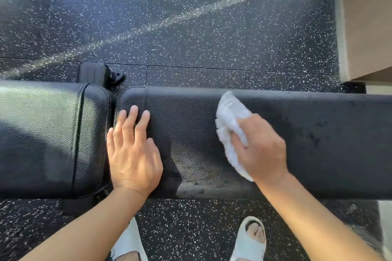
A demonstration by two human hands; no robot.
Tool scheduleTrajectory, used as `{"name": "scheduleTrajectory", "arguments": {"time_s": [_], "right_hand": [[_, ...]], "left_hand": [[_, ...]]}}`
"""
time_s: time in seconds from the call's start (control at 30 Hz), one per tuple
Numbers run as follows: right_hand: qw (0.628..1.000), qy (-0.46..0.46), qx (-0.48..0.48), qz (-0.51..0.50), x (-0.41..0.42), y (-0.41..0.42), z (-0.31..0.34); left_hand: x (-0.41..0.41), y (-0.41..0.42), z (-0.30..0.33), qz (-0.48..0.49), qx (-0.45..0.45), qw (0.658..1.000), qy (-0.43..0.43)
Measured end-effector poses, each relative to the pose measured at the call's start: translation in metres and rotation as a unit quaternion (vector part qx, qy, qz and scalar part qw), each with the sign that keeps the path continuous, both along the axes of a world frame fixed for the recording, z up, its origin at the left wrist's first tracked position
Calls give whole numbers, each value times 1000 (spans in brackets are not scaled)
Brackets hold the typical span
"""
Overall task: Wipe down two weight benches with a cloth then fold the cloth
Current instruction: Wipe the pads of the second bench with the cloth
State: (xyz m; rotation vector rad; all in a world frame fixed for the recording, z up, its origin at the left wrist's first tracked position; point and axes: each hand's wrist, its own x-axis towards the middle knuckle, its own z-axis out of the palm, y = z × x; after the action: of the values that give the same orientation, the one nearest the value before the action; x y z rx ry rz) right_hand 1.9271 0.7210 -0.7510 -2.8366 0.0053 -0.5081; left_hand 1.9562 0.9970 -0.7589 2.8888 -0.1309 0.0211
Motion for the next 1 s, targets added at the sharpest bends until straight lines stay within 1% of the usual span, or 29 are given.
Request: {"name": "scheduleTrajectory", "arguments": {"time_s": [0.07, 0.1, 0.17, 0.2, 0.37, 0.47, 0.53, 0.6, 0.63, 0.67, 0.7, 0.77, 0.8, 0.87, 0.93, 1.0], "right_hand": [[995, 31, 22, -87, 3, -24, -1], [990, 44, 38, -128, 6, -23, -2], [979, 46, 53, -191, 13, -2, -2], [976, 41, 61, -203, 17, 15, -2], [985, 32, 77, -150, 35, 122, 3], [988, 46, 88, -122, 25, 161, 9], [994, 48, 76, -59, 7, 159, 13], [997, 55, 52, 15, -13, 131, 16], [996, 67, 35, 36, -24, 111, 17], [995, 90, 21, 30, -34, 87, 17], [993, 120, 19, -9, -43, 62, 19], [973, 175, 43, -145, -53, 22, 22], [961, 180, 44, -204, -55, 15, 20], [944, 169, 60, -278, -55, 28, 19], [942, 147, 78, -292, -48, 66, 17], [960, 116, 82, -243, -41, 120, 15]], "left_hand": [[0, -1, 2, 0, 2, 1000, 9], [0, -1, 3, -1, 3, 1000, 15], [0, 0, 4, 0, -2, 1000, 22], [0, 0, 4, 1, -5, 1000, 25], [2, 1, 5, -1, -13, 999, 39], [3, 2, 9, 5, -27, 998, 56], [3, 2, 11, -1, -30, 997, 68], [4, 3, 14, -6, -32, 997, 74], [4, 5, 14, -6, -35, 996, 76], [4, 5, 15, -8, -37, 996, 78], [4, 6, 16, -12, -41, 996, 80], [5, 8, 18, -18, -52, 995, 81], [7, 13, 18, -26, -58, 995, 79], [10, 27, 20, -64, -65, 993, 71], [17, 43, 24, -115, -60, 989, 76], [25, 56, 28, -156, -54, 983, 84]]}}
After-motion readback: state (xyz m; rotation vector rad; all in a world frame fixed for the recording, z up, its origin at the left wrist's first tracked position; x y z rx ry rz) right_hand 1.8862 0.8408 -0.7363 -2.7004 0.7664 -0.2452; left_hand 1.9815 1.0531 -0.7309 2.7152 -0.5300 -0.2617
